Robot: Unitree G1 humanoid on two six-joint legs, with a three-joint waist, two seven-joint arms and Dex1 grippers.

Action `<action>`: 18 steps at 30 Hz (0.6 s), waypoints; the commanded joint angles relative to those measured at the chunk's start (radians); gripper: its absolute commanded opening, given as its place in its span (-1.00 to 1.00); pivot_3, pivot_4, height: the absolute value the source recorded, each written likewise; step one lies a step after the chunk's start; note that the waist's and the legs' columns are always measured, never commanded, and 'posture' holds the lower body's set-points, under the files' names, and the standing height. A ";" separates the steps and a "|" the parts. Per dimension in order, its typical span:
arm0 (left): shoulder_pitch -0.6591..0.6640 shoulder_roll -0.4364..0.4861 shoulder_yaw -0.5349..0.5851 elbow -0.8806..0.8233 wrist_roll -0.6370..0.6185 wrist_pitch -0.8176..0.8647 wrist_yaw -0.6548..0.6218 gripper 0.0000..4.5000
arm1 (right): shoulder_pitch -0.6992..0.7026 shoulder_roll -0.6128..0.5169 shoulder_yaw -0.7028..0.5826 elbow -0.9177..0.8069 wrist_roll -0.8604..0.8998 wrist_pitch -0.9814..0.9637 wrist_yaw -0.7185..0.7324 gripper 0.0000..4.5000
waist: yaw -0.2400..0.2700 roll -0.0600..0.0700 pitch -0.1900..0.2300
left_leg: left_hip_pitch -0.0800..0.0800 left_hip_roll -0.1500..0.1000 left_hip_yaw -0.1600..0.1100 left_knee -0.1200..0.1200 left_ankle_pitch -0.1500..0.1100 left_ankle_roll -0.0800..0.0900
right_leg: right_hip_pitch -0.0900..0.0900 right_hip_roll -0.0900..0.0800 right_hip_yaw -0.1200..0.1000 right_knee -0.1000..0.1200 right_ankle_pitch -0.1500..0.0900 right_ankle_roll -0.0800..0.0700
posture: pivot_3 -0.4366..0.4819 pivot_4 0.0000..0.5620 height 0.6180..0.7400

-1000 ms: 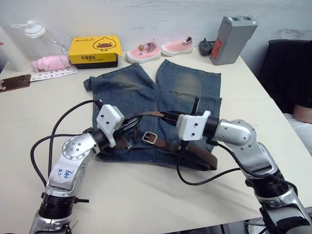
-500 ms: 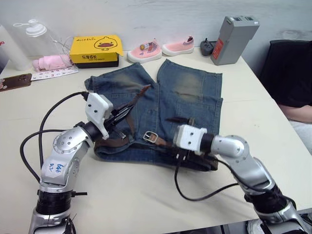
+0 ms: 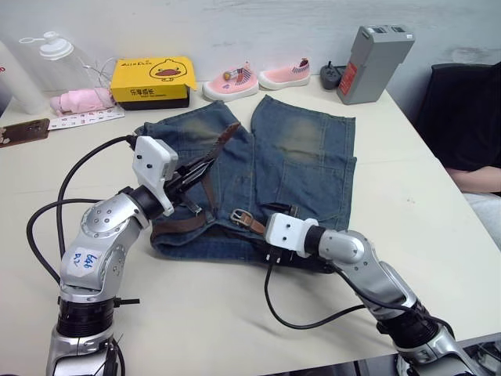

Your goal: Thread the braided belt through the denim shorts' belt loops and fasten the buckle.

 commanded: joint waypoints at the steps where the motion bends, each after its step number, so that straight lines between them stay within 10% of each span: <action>1: 0.019 0.019 0.014 -0.041 0.002 -0.018 -0.009 -1.00 | 0.006 0.012 -0.014 -0.038 0.001 0.028 -0.011 -0.05 | 0.000 0.000 0.000 | 0.000 0.000 0.000 0.000 0.000 0.000 | 0.000 0.000 0.000 0.000 0.000 0.000 | -0.05 -0.47 0.31; 5: 0.063 0.046 -0.011 -0.045 0.026 -0.039 -0.039 -1.00 | 0.002 0.027 -0.022 -0.056 0.008 0.085 -0.013 -0.96 | 0.000 0.000 0.000 | 0.000 0.000 0.000 0.000 0.000 0.000 | 0.000 0.000 0.000 0.000 0.000 0.000 | -0.05 -0.47 0.31; 18: 0.264 0.169 -0.035 -0.137 -0.036 0.012 -0.206 -1.00 | -0.040 0.113 -0.088 -0.122 0.050 0.376 -0.061 -0.98 | -0.001 0.000 0.000 | 0.000 0.000 -0.001 0.000 0.000 0.000 | -0.001 0.000 0.001 0.000 0.000 0.000 | -0.05 -0.47 0.31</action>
